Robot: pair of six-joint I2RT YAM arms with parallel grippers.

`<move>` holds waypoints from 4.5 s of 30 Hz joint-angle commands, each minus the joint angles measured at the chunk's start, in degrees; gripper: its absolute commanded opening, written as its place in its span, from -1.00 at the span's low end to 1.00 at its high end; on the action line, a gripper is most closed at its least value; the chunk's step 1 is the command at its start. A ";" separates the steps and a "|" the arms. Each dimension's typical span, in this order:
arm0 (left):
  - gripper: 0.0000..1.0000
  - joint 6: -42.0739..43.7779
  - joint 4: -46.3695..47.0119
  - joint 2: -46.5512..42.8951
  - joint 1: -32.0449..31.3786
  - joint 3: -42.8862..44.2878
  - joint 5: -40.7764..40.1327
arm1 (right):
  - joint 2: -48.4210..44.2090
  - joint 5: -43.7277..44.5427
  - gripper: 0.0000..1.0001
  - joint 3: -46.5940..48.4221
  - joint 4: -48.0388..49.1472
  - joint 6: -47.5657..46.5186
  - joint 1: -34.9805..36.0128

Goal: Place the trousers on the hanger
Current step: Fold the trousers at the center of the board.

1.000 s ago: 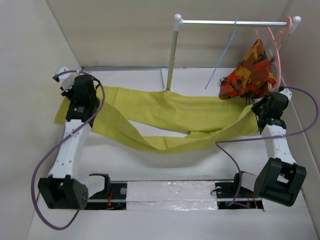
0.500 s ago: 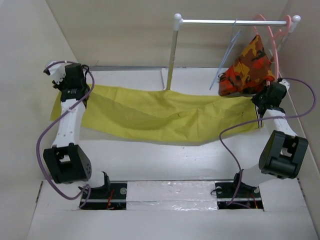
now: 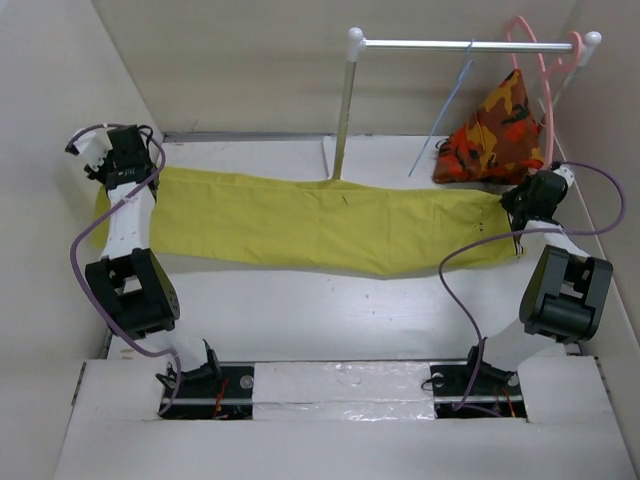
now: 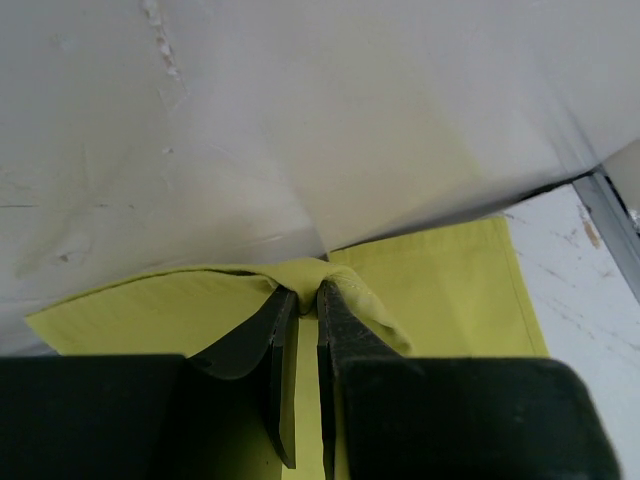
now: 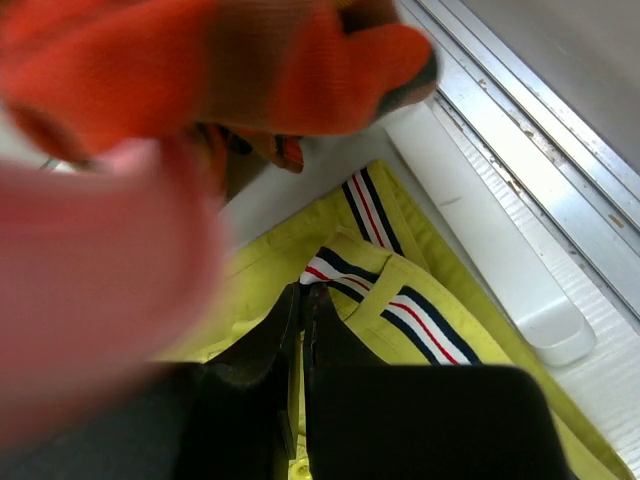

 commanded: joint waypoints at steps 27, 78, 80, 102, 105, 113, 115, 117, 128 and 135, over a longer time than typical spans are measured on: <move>-1.00 4.45 19.99 16.15 -0.74 6.99 11.91 | 9.76 -6.64 -0.86 6.92 8.90 0.19 -0.08; 0.15 7.53 5.67 32.80 -3.81 35.49 11.47 | 10.45 -8.58 0.32 6.30 9.00 -1.04 -2.62; 0.15 7.26 8.82 26.30 -4.34 26.98 11.03 | 8.00 -9.54 0.46 5.34 6.98 -1.91 -2.62; -0.07 -3.37 2.77 19.75 -1.62 -2.85 26.32 | -6.60 -16.40 0.11 -25.07 18.04 -0.43 0.11; -0.06 -3.64 3.12 21.33 -1.62 -2.50 26.14 | -7.30 -15.96 0.24 -28.32 19.19 0.89 -2.00; -0.14 -2.58 3.65 24.15 -1.62 -1.89 23.51 | -14.51 -10.17 0.21 -29.91 11.90 0.97 -4.38; -0.18 -3.02 3.74 23.80 -1.62 -2.32 22.81 | -16.00 -10.25 0.19 -30.35 10.14 0.98 -5.69; -0.23 -2.85 5.05 22.83 -1.62 -3.20 22.89 | -17.41 -10.78 0.16 -30.79 8.74 0.80 -6.40; -0.21 -2.85 4.35 23.97 -1.62 -2.50 23.33 | -22.53 -12.24 0.21 -34.57 6.87 -0.78 -7.02; -0.23 -2.85 8.13 20.30 -1.62 -5.57 24.12 | -4.51 -22.08 0.31 -33.61 20.40 5.10 -9.20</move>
